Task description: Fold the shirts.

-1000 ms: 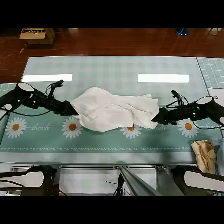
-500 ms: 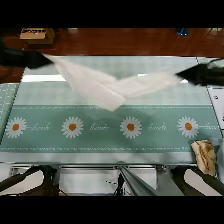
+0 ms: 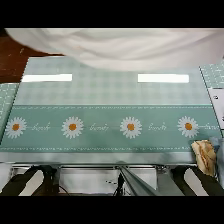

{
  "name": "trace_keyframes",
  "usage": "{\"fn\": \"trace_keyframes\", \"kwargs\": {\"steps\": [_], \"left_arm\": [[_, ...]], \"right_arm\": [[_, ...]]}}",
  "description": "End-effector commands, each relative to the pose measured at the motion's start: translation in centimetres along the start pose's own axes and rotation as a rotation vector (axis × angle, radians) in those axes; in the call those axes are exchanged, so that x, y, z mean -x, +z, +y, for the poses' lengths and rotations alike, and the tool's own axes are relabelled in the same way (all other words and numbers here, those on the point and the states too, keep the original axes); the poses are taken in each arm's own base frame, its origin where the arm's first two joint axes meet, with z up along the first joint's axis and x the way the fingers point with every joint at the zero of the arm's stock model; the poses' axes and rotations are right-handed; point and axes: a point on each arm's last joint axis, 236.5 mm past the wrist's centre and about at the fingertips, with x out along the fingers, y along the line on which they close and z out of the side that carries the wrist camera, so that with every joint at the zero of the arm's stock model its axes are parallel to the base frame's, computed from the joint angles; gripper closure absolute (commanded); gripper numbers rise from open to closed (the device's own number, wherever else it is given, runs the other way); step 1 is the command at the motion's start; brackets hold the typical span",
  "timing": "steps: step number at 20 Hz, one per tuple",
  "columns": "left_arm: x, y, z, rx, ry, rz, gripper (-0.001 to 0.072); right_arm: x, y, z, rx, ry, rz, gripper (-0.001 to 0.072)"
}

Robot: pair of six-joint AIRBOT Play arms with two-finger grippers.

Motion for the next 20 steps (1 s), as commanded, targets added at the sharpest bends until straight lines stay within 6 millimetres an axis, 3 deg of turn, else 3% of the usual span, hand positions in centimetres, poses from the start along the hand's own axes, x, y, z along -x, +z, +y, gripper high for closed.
{"fn": "trace_keyframes", "kwargs": {"steps": [1, 4, 6, 8, 9, 11, 14, 17, 20], "left_arm": [[4.8, 2.0, -2.0, -0.058, 0.101, -0.061, 0.0681], [7.8, -1.3, -2.3, -0.018, 0.191, 0.069, 0.0681], [9.2, -4.4, -3.4, 0.035, 0.194, 0.192, 0.0681], [10.3, -8.4, -4.7, 0.118, 0.164, 0.354, 0.0681], [10.9, -10.5, -5.3, 0.168, 0.151, 0.444, 0.0681], [11.4, -13.9, -5.9, 0.213, 0.121, 0.560, 0.0681], [10.5, -20.1, -6.0, 0.334, 0.072, 0.702, 0.0681], [7.9, -28.1, -4.8, 0.489, 0.044, 0.823, 0.0681], [3.7, -34.9, -3.4, 0.650, 0.006, 0.845, 0.0681]], "right_arm": [[2.0, 0.7, 2.8, 0.027, -0.020, -0.006, 0.0694], [3.6, -2.6, 3.2, 0.071, -0.091, 0.119, 0.0694], [6.0, -5.6, 1.0, 0.089, -0.257, 0.223, 0.0694], [9.4, -10.6, -0.8, 0.073, -0.396, 0.433, 0.0694], [10.8, -12.1, -1.8, 0.037, -0.464, 0.493, 0.0694], [12.0, -13.1, -3.0, 0.037, -0.542, 0.514, 0.0694], [10.5, -18.0, -4.4, -0.019, -0.488, 0.681, 0.0694], [8.3, -25.0, -9.3, -0.114, -0.505, 0.922, 0.0694], [3.2, -28.0, -14.5, -0.183, -0.517, 0.961, 0.0693]]}}
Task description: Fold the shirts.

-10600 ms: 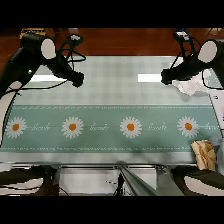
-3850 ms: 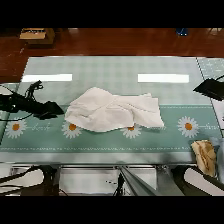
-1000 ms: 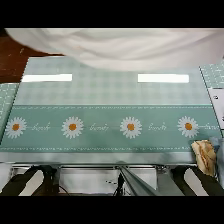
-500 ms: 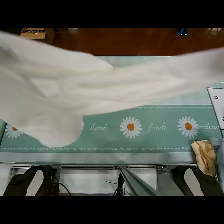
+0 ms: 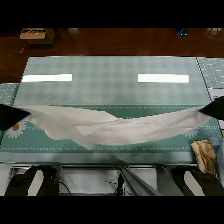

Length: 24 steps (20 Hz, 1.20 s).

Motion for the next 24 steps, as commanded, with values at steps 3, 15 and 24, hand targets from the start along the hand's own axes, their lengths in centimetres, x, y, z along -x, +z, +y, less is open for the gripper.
{"fn": "trace_keyframes", "kwargs": {"steps": [3, 15, 24], "left_arm": [[-11.5, 0.5, 5.4, 0.229, -0.112, 0.020, 0.0681], [-27.4, 3.6, 10.1, 0.349, -0.188, 0.037, 0.0678], [-13.2, 4.0, 17.1, 0.359, -0.194, 0.138, 0.0221]], "right_arm": [[-12.4, 4.3, -3.0, -0.118, 0.042, 0.141, 0.0694], [-24.3, 11.5, -4.5, -0.254, 0.178, 0.028, 0.0605], [-9.6, 13.1, -15.1, -0.153, -0.119, -0.086, 0.0301]]}}
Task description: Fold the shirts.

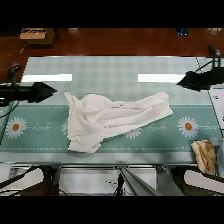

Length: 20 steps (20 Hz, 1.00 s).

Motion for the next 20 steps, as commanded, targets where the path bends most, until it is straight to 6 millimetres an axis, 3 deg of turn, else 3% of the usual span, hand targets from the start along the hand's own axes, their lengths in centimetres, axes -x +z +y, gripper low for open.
{"fn": "trace_keyframes", "kwargs": {"steps": [1, 3, 5, 7, 14, 20], "left_arm": [[4.9, -4.6, 3.4, 0.142, 0.033, 0.161, 0.0221], [3.7, -8.9, 4.7, 0.237, 0.025, 0.255, 0.0219], [1.8, -12.8, 5.1, 0.258, -0.001, 0.325, 0.0165], [0.2, -14.9, 5.7, 0.267, 0.007, 0.348, 0.0162], [-4.5, -16.8, 5.7, 0.158, 0.083, 0.411, 0.0151], [-9.5, -17.9, 2.8, 0.160, 0.020, 0.452, 0.0153]], "right_arm": [[5.3, -0.6, -6.3, -0.083, -0.184, -0.015, 0.0300], [5.5, -1.6, -7.8, -0.132, -0.181, 0.008, 0.0294], [5.0, -2.8, -8.2, -0.144, -0.177, 0.045, 0.0260], [4.2, -3.9, -8.2, -0.149, -0.165, 0.079, 0.0225], [2.6, -6.3, -7.6, -0.163, -0.121, 0.149, 0.0225], [2.7, -6.5, -7.6, -0.160, -0.118, 0.160, 0.0225]]}}
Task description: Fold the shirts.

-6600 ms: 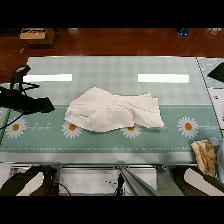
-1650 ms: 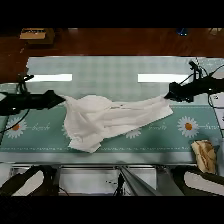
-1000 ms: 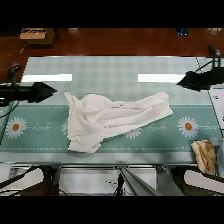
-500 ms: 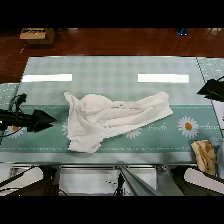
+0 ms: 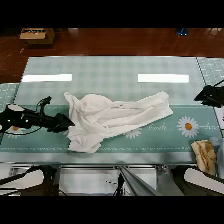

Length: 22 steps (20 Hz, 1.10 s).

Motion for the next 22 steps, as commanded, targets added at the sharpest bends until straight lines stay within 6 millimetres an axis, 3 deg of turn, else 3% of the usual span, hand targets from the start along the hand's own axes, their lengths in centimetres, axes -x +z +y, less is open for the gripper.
{"fn": "trace_keyframes", "kwargs": {"steps": [1, 3, 7, 8, 11, 17, 20, 22], "left_arm": [[-2.7, 0.9, -0.4, -0.008, 0.016, -0.007, 0.0182], [-3.1, 0.2, -0.7, -0.015, 0.008, 0.026, 0.0673], [-3.0, -0.7, -1.3, -0.014, -0.020, 0.066, 0.0679], [-2.9, -0.9, -1.4, -0.013, -0.026, 0.074, 0.0680], [-2.9, -1.2, -1.5, -0.012, -0.034, 0.084, 0.0679], [-2.8, -1.6, -1.8, -0.012, -0.045, 0.102, 0.0679], [-2.8, -1.6, -1.8, -0.012, -0.045, 0.102, 0.0679], [-2.8, -1.6, -1.8, -0.012, -0.045, 0.101, 0.0679]], "right_arm": [[0.0, -0.2, 0.0, 0.016, 0.003, 0.009, 0.0224], [0.0, -0.3, -0.3, 0.039, -0.005, 0.010, 0.0221], [-1.0, -2.1, -2.7, -0.079, 0.037, 0.035, 0.0220], [-1.6, -2.6, -2.4, -0.119, 0.102, 0.033, 0.0221], [-4.2, -4.1, -0.5, -0.216, 0.290, 0.020, 0.0220], [-9.3, -5.7, 1.4, -0.306, 0.331, -0.002, 0.0222], [-10.8, -5.0, 2.6, -0.291, 0.317, -0.035, 0.0238], [-12.0, -4.7, 4.6, -0.300, 0.352, -0.018, 0.0245]]}}
